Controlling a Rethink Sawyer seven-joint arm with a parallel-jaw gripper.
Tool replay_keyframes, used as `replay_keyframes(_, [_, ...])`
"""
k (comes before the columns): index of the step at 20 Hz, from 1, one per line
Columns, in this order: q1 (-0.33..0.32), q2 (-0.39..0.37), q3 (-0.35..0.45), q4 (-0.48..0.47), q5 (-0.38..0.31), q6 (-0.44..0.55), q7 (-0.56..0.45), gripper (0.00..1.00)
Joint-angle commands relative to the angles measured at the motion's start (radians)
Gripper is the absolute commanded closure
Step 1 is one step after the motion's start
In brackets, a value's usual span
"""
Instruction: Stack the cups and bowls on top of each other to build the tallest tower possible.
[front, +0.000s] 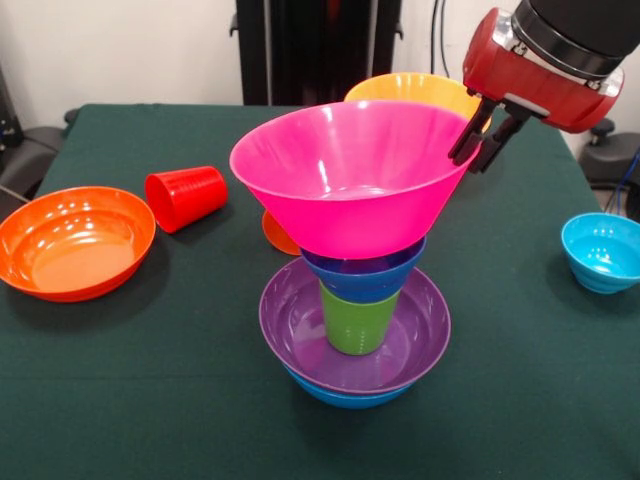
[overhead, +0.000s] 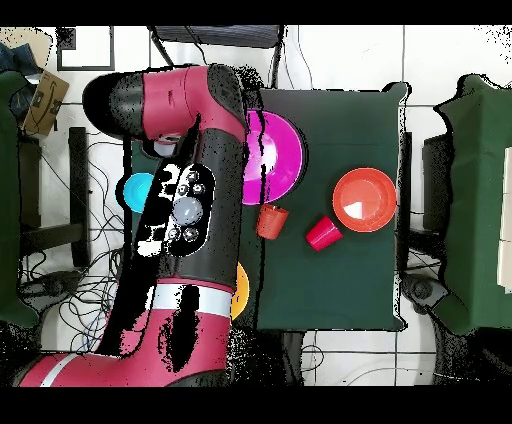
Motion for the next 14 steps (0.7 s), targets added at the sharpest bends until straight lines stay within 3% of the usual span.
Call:
replay_keyframes(1, [-0.013,0.001,0.105,0.002,0.008,-0.052,0.038,1.0])
replay_keyframes(14, [-0.034,-0.016,0.134,0.019,0.0,0.005,-0.075,1.0])
